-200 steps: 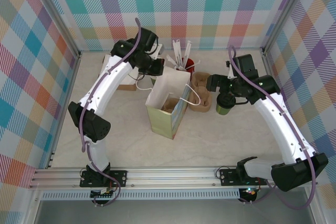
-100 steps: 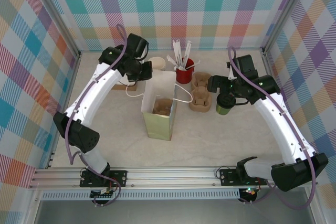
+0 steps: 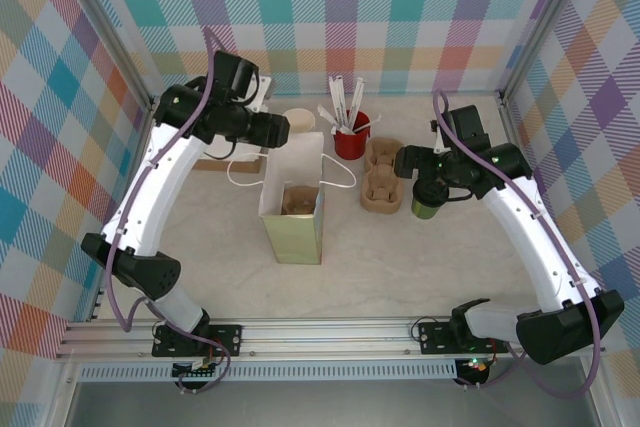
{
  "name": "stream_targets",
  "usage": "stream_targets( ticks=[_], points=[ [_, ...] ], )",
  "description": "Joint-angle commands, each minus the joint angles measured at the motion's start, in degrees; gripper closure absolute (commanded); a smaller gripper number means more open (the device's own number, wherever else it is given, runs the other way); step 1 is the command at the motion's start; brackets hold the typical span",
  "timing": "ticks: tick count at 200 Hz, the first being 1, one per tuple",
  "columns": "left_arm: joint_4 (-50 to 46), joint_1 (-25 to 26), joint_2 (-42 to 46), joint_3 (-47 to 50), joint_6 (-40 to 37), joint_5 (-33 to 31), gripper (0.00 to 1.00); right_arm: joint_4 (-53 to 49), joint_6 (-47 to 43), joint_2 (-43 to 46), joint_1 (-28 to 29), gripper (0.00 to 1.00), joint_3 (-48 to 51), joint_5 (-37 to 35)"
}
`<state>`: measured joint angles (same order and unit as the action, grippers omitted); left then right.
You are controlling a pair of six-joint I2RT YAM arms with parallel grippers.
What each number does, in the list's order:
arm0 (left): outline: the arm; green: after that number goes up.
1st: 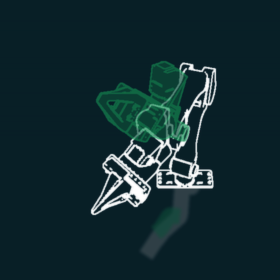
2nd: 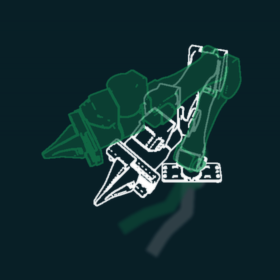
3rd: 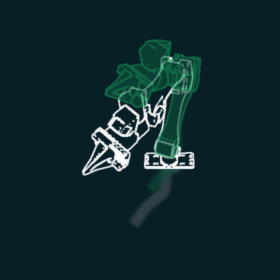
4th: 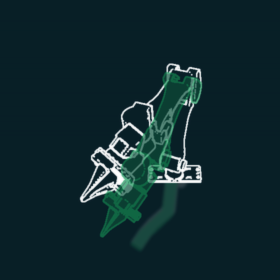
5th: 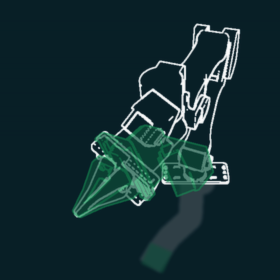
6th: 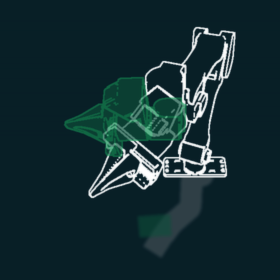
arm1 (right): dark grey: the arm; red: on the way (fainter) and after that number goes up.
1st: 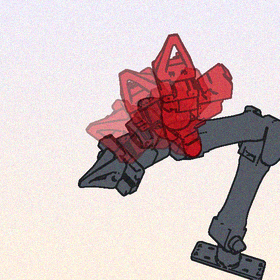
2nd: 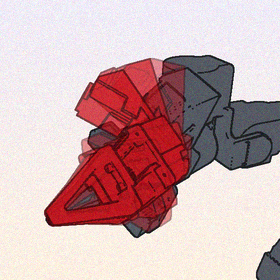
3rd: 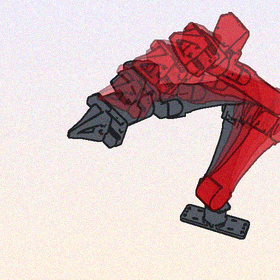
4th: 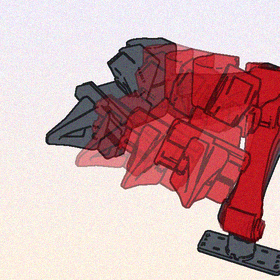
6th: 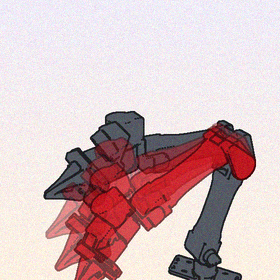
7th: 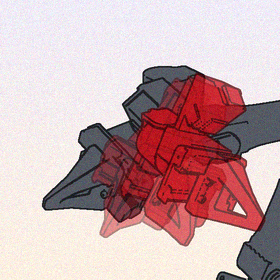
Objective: Pack the takeout coffee
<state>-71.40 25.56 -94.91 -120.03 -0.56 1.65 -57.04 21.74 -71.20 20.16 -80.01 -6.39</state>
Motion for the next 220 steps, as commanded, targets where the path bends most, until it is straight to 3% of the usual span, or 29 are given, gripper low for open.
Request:
stream_targets(
  ticks=[1, 36, 59, 109, 161, 177, 190, 220],
  points=[
    [-2.23, -0.53, -1.96, -4.03, -16.29, 3.35, 0.21, -0.04, -1.03, 0.61, -0.42, 0.00, 0.73, 0.98],
    [-1.50, -0.51, -4.21, -3.77, -32.69, 12.00, 0.14, -0.56, -1.09, 0.88, -0.39, 0.00, 0.82, 1.90],
    [0.26, -0.56, -6.42, -4.46, -38.28, 10.78, 0.12, -0.96, -1.17, 1.10, -0.41, 0.00, 0.81, 2.12],
    [-2.10, -0.54, -15.75, -12.81, -43.11, 8.71, 0.11, -1.07, -0.99, 1.41, -0.34, 0.00, 1.08, 2.52],
    [-3.95, -0.53, -19.41, -13.90, -44.48, 13.47, 0.20, -1.50, -1.42, 1.92, -0.38, 0.00, 1.47, 2.18],
    [-4.80, -0.53, -19.99, -13.92, -44.90, 14.21, 0.26, -1.73, -1.57, 2.11, -0.41, 0.00, 1.54, 2.00],
    [-4.90, -0.51, -20.38, -13.87, -44.88, 14.04, 0.37, -1.71, -1.54, 2.12, -0.39, 0.00, 1.69, 2.00],
    [-4.37, -0.35, -20.43, -13.92, -44.12, 14.02, 0.79, -1.58, -1.52, 2.30, -0.40, 0.00, 2.03, 1.92]
  ],
)
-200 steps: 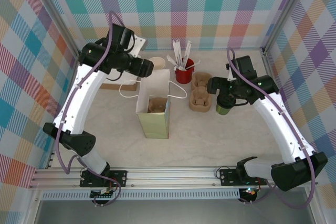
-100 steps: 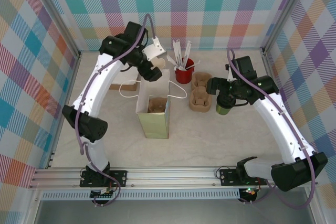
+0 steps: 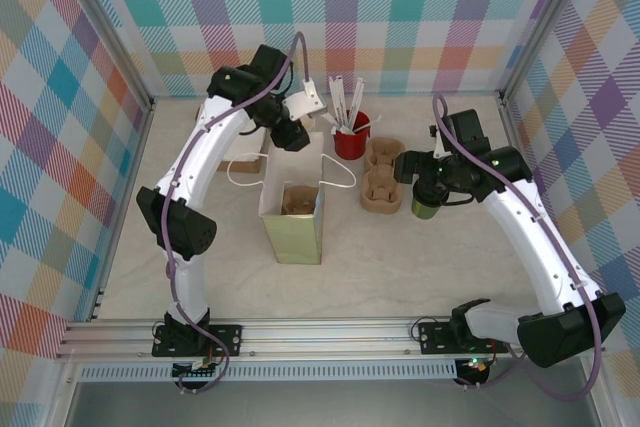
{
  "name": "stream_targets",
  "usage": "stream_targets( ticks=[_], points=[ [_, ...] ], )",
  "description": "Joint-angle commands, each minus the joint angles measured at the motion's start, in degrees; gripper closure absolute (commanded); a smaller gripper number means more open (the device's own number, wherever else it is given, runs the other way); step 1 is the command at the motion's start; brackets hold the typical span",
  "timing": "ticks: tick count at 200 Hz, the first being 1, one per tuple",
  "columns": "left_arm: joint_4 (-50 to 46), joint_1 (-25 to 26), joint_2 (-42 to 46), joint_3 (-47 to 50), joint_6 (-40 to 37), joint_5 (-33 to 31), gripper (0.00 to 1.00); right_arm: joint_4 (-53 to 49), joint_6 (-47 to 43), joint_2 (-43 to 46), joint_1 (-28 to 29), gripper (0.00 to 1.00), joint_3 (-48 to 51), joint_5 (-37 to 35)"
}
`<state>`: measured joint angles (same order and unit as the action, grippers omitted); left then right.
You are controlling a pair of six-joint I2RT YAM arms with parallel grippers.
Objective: Pack the takeout coffee
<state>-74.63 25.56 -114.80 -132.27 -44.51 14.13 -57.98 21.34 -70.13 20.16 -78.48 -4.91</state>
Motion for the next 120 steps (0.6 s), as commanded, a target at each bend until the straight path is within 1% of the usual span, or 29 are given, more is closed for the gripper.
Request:
stream_targets(
  ticks=[1, 7, 14, 39, 69, 120],
  points=[
    [-1.09, -0.34, -0.52, -1.63, -0.11, 1.57, 0.80, -0.64, -1.13, 1.18, -0.44, 0.00, 0.51, 0.47],
    [-0.84, -0.26, -0.30, -1.67, 0.22, 1.53, 0.87, -0.60, -1.13, 1.31, -0.44, 0.00, 0.60, 0.26],
    [-0.62, -0.17, -0.02, -1.66, 0.83, 1.31, 0.92, -0.72, -1.13, 1.38, -0.48, 0.00, 0.69, -0.12],
    [-0.47, 0.84, 1.13, -1.67, 5.11, -0.12, 0.99, -1.68, -1.53, 1.48, -0.65, 0.00, 0.69, -1.51],
    [-1.36, 1.97, 2.71, -1.67, 12.87, 0.09, 1.00, -3.23, -1.74, 1.44, -1.72, 0.00, 0.86, -2.82],
    [-2.65, 3.80, 4.56, -1.07, 30.47, -0.68, 1.00, -5.26, -2.62, 0.44, -5.39, 0.00, 2.86, -2.57]
  ],
)
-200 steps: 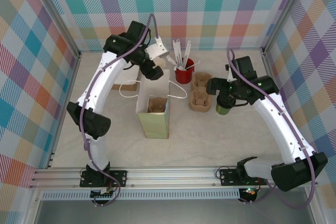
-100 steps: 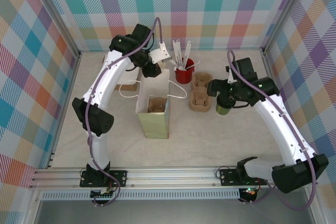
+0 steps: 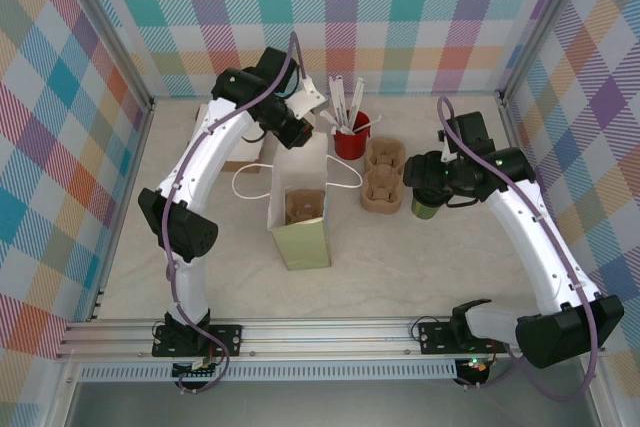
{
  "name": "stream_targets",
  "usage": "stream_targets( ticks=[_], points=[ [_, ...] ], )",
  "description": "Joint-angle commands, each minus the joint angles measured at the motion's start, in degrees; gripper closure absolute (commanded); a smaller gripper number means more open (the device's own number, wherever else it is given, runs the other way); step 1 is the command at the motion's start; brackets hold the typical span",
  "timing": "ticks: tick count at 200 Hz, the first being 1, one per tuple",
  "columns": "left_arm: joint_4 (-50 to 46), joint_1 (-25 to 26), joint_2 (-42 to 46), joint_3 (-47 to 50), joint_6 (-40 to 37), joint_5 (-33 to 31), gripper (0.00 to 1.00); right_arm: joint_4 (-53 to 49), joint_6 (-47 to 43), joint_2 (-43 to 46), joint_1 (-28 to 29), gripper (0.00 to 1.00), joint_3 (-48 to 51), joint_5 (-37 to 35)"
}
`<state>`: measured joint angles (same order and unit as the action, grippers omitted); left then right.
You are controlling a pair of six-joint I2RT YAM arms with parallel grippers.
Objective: Pack the takeout coffee
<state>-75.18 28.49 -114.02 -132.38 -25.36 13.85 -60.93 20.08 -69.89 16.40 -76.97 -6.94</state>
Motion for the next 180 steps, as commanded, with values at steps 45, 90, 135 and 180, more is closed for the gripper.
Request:
stream_targets(
  ticks=[45, 90, 135, 180],
  points=[
    [-2.65, 1.28, 4.25, -0.69, 22.55, -3.51, 1.00, -1.96, -1.78, -0.20, -4.13, 0.00, 4.10, 0.52],
    [-3.83, 1.28, 3.81, -0.34, 23.64, -3.79, 1.00, -3.37, -3.00, -2.07, -5.24, 0.00, 4.37, 0.20],
    [-6.09, 1.13, 3.36, -0.25, 20.94, -3.96, 1.00, -2.70, -2.95, -3.54, -5.41, 0.00, 5.12, 1.36],
    [-6.48, -0.10, 4.02, 0.89, 20.76, -4.58, 0.87, -2.48, -3.00, -4.29, -5.67, 0.00, 6.02, 2.43]
  ],
)
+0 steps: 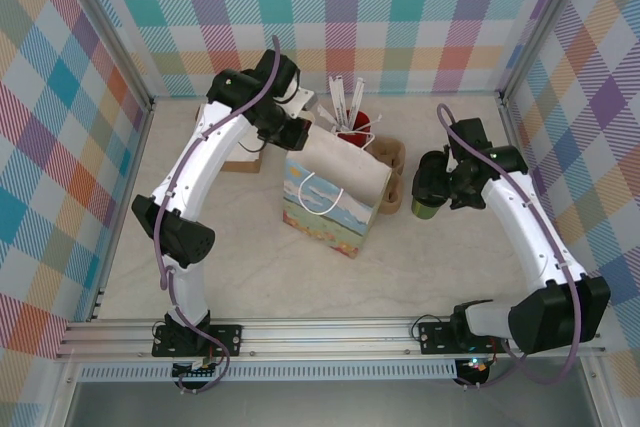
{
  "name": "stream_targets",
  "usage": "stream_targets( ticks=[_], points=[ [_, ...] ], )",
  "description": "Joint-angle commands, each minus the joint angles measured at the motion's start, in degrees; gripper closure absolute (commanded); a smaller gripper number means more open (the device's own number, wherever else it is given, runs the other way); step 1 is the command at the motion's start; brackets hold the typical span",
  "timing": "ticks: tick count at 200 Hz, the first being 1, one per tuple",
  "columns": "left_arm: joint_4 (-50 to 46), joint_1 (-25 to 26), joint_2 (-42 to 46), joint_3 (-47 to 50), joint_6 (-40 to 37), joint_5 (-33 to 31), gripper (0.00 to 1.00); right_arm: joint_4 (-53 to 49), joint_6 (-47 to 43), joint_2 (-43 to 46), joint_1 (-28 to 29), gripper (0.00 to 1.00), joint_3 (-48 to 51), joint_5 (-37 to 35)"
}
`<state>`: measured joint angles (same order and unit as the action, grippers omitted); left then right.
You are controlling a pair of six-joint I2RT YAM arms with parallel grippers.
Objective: Pack the takeout coffee
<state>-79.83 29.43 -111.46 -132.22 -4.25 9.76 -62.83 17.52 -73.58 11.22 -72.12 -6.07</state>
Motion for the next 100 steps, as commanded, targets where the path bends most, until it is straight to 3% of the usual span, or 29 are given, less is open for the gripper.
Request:
stream_targets(
  ticks=[1, 27, 46, 100],
  points=[
    [-1.82, -1.08, 1.44, 0.74, -0.34, -0.49, 0.86, -0.52, -0.41, -0.60, -0.45, 0.00, 1.18, 1.61],
    [-0.69, -1.74, 2.24, 0.65, 0.22, 0.34, 0.58, -0.62, -0.43, -0.83, -0.94, 0.00, 1.45, 2.69],
    [0.36, -2.34, 3.56, 0.57, 1.06, 0.28, 0.46, -1.11, -0.58, -1.26, -1.12, 0.00, 1.20, 3.13],
    [3.89, -4.19, 10.57, 3.03, 3.89, -1.59, 0.28, -2.67, -0.47, -1.73, -1.38, 0.00, 0.41, 3.74]
  ],
)
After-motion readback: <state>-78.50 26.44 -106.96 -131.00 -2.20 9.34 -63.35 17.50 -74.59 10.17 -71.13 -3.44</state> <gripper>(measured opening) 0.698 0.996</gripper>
